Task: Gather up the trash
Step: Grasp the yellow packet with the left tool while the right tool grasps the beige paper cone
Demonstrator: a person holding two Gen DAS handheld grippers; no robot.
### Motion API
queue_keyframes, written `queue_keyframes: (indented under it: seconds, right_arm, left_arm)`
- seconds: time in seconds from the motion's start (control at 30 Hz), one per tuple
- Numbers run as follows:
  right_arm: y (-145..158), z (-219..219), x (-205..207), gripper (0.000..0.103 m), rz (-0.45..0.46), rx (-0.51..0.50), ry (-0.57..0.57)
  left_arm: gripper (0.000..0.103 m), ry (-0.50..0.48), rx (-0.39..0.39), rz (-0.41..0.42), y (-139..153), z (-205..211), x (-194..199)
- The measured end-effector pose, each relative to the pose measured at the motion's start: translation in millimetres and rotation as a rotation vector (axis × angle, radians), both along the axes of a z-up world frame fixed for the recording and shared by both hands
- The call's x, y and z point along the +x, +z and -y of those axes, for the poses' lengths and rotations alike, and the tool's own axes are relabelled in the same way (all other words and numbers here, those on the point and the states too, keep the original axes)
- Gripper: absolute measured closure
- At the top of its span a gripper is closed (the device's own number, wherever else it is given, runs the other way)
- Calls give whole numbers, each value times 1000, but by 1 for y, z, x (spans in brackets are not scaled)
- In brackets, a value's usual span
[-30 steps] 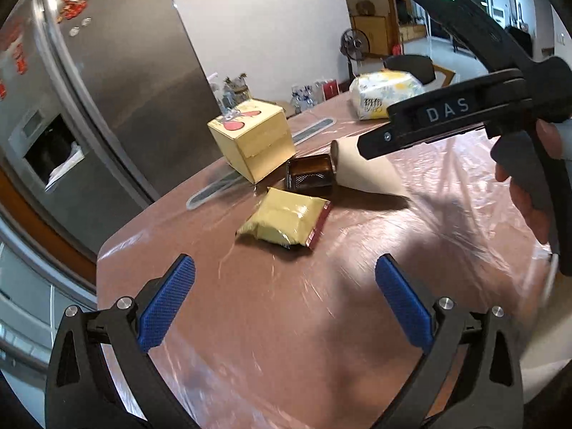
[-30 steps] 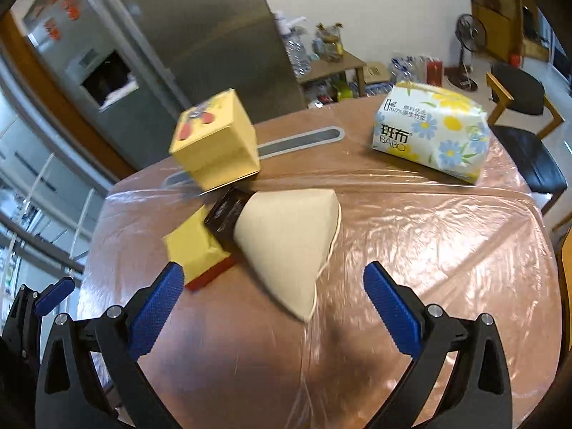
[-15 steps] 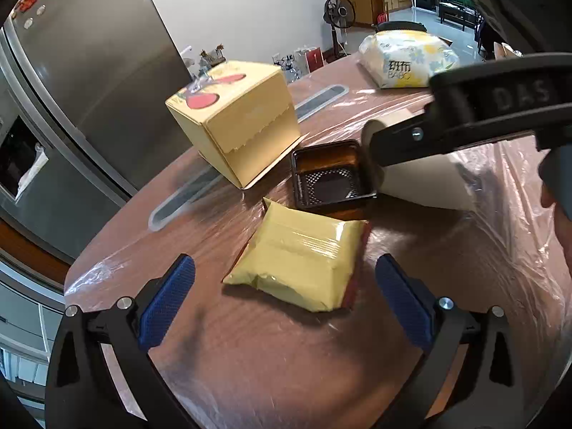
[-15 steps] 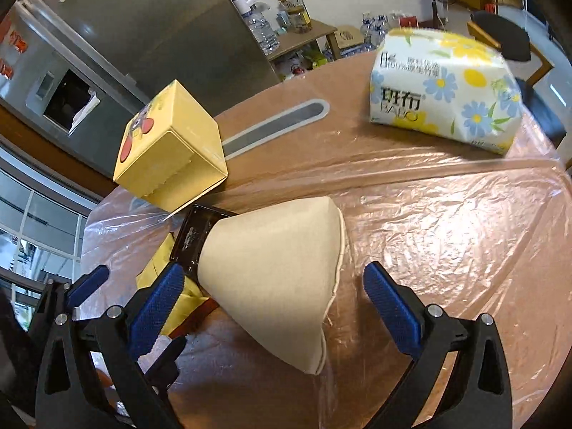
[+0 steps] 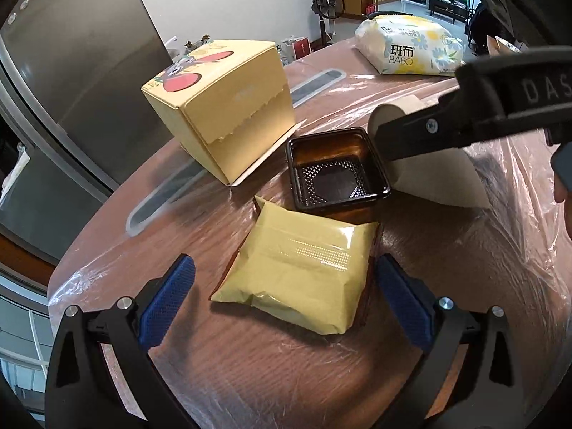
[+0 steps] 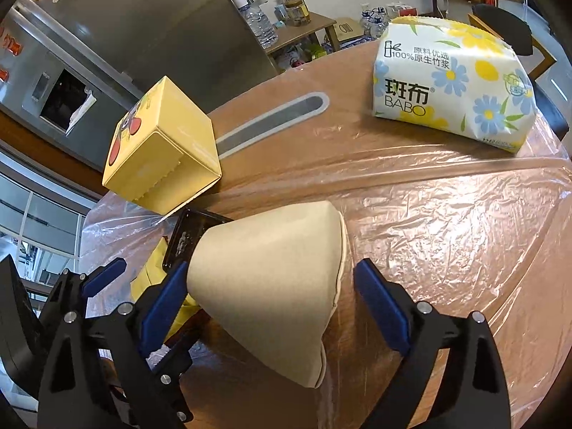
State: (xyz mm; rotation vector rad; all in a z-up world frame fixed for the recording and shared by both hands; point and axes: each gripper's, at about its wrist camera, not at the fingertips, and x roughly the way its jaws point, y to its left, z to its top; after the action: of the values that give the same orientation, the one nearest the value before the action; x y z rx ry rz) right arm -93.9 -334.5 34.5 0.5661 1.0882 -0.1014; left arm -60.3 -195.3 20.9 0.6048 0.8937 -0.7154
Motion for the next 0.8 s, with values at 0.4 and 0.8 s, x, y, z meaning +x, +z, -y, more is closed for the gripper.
queue_keyframes:
  seconds: [0.4,0.8]
  right_arm:
    - [2,0,-8,29,36,-21,64]
    - [3,10,-23,29,53,24,67]
  left_arm:
    - [19,-22,-24,-50,1,-3,-1]
    - [38,4,-58,-65,11,-10,-6]
